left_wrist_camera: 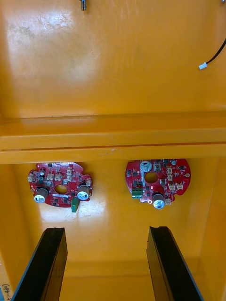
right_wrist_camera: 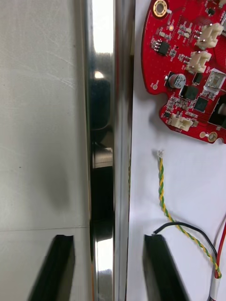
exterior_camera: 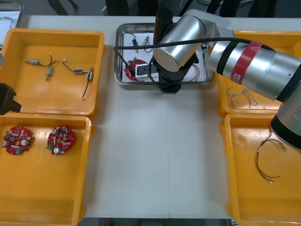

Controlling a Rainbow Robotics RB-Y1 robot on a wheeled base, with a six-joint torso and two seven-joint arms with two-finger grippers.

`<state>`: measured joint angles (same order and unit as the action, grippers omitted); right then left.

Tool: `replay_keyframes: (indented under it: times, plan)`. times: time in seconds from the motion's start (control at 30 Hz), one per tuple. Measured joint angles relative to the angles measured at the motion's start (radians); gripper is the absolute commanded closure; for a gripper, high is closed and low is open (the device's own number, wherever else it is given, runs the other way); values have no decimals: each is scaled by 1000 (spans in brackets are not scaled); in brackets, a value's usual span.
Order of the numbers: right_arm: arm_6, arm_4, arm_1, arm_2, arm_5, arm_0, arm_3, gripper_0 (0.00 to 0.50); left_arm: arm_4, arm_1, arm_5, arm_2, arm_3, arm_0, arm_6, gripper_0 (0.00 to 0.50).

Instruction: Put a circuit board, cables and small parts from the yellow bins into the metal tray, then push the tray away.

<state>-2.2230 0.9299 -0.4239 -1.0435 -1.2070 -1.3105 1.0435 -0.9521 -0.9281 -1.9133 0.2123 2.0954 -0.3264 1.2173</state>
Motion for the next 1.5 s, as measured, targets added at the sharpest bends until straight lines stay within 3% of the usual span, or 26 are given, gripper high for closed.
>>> replay_keyframes:
  times: [0.17,0.5,0.93,1.1,1.33,1.5]
  plan:
    - [0,0,0,8,-15,-2,-1,0,0,0,0,0,0,0,0,0]
    - [0,-1,1,121,-207,-2,33,0,0,0,0,0,0,0,0,0]
    - [12,-134,1,395,-566,109,369,0,0,0,0,0,0,0,0,0]
    - [175,-171,-8,469,-696,200,585,0,0,0,0,0,0,0,0,0]
    - [332,-208,-50,548,-705,338,875,0,0,0,0,0,0,0,0,0]
    - [567,-223,-65,623,-707,437,1015,0,0,0,0,0,0,0,0,0]
